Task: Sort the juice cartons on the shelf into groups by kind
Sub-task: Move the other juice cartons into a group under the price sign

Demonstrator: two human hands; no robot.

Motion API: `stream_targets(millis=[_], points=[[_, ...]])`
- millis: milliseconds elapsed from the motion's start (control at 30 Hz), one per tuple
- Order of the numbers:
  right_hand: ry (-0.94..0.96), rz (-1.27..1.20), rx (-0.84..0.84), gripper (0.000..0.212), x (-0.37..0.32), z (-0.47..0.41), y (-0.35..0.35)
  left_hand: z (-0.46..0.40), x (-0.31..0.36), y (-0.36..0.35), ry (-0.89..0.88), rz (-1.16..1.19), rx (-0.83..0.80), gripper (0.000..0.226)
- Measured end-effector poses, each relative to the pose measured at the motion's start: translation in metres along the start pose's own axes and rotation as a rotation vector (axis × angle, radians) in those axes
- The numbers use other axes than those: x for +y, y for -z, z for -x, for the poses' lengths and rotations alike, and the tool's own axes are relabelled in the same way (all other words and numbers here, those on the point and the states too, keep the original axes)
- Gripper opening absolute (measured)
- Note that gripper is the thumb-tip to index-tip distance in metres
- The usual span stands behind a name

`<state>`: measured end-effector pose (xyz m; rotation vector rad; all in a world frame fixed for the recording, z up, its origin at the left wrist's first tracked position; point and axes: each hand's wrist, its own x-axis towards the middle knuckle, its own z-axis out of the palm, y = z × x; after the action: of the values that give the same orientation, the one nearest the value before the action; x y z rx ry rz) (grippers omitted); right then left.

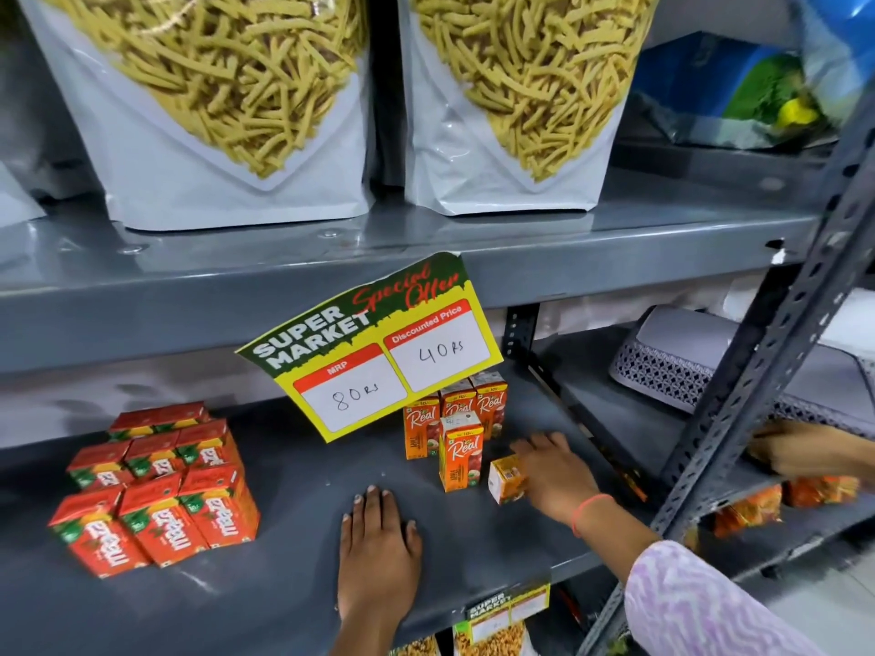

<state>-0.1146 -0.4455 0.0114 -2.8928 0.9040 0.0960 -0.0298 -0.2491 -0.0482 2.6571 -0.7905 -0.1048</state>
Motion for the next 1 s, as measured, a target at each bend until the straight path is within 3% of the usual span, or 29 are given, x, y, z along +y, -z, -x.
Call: stream_targets(millis=[133, 233, 300, 400, 500, 600, 700, 800, 1000], points=[[-0.037, -0.019, -0.099, 0.054, 0.026, -0.006, 0.018, -0.001, 0.001, 0.000, -0.004, -0.013, 0.001, 0.057], [-0.041, -0.075, -0.119, 0.027, 0.038, -0.008, 0.030, -0.001, 0.000, -0.002, 0.001, -0.009, -0.003, 0.056], [-0.013, -0.093, -0.111, 0.022, 0.039, -0.012, 0.039, 0.000, 0.001, -0.003, 0.004, -0.003, 0.034, 0.059], [0.088, -0.129, -0.063, 0.021, 0.035, -0.021, 0.055, -0.001, 0.001, -0.004, -0.005, 0.011, 0.040, 0.085], [0.229, -0.071, 0.012, 0.016, 0.021, -0.026, 0.066, -0.001, 0.001, -0.001, -0.002, 0.021, -0.016, 0.096], [0.353, 0.085, 0.067, 0.019, 0.003, -0.025, 0.065, 0.001, 0.002, 0.001, 0.029, -0.028, -0.038, 0.087], [0.403, 0.065, 0.061, 0.031, 0.001, -0.027, 0.054, -0.002, -0.001, -0.002, 0.010, -0.056, -0.062, 0.064], [0.376, -0.064, 0.027, 0.040, 0.000, -0.027, 0.057, 0.002, 0.001, 0.003, 0.013, -0.058, -0.084, 0.069], [0.415, -0.118, -0.034, 0.031, 0.010, -0.033, 0.065, -0.002, -0.002, -0.003, -0.002, -0.053, -0.033, 0.058]])
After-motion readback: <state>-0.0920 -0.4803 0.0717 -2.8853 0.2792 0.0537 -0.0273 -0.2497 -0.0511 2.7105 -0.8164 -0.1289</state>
